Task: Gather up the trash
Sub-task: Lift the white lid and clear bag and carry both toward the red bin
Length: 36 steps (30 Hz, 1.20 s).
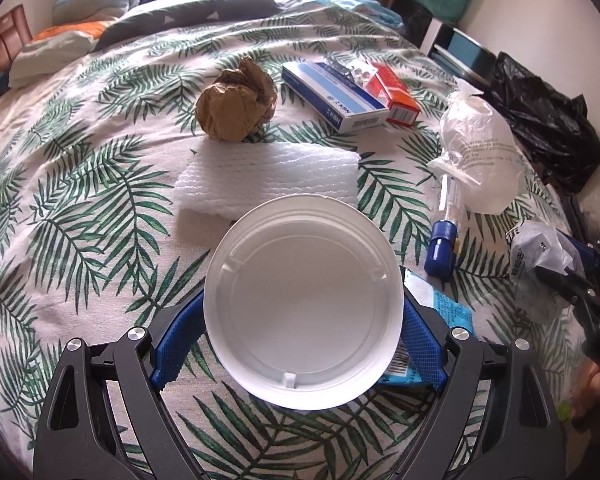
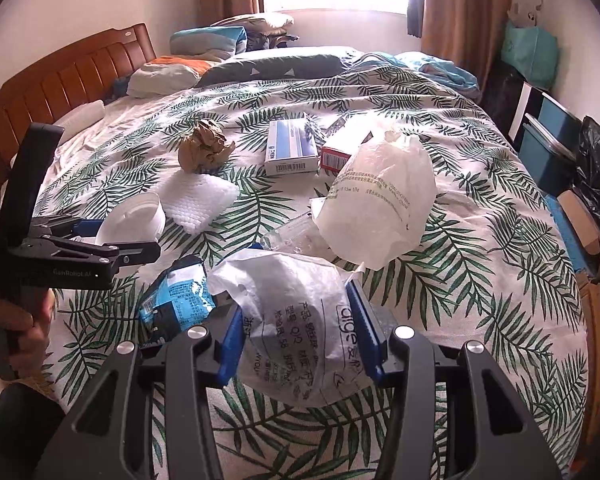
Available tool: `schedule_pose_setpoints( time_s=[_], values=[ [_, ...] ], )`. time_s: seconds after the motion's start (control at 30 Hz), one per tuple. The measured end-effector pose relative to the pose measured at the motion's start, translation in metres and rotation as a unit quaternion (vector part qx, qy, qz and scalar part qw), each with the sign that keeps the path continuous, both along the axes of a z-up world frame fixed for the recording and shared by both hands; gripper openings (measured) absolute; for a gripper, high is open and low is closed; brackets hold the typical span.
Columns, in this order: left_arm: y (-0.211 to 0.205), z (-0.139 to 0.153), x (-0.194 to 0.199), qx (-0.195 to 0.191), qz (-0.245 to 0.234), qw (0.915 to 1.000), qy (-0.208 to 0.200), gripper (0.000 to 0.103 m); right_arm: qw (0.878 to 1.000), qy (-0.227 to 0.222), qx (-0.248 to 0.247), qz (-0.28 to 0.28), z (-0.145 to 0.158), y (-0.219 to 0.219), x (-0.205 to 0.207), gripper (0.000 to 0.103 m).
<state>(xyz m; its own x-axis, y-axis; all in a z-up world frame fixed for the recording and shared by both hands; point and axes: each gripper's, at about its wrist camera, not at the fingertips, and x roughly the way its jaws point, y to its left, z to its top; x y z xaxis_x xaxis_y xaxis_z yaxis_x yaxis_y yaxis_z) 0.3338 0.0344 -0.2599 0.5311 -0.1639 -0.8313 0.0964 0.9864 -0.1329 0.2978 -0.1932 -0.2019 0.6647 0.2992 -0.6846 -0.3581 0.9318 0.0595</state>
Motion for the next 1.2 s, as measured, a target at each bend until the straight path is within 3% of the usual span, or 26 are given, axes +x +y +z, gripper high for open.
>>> schedule_pose_setpoints(
  time_s=[0.33, 0.73, 1.2],
  values=[
    [-0.009, 0.026, -0.045, -0.001, -0.01, 0.9999, -0.004, 0.087, 1.0, -0.001, 0.009, 0.006, 0.018, -0.002, -0.036, 0.047],
    [-0.024, 0.054, -0.128, -0.001, -0.029, 0.9996, 0.001, 0.087, 1.0, 0.003, 0.019, 0.019, 0.036, 0.0, -0.108, 0.047],
    [-0.033, 0.018, -0.234, -0.001, -0.038, 0.9975, 0.059, 0.087, 0.997, 0.06, 0.033, 0.037, 0.007, 0.005, -0.205, 0.047]
  ],
)
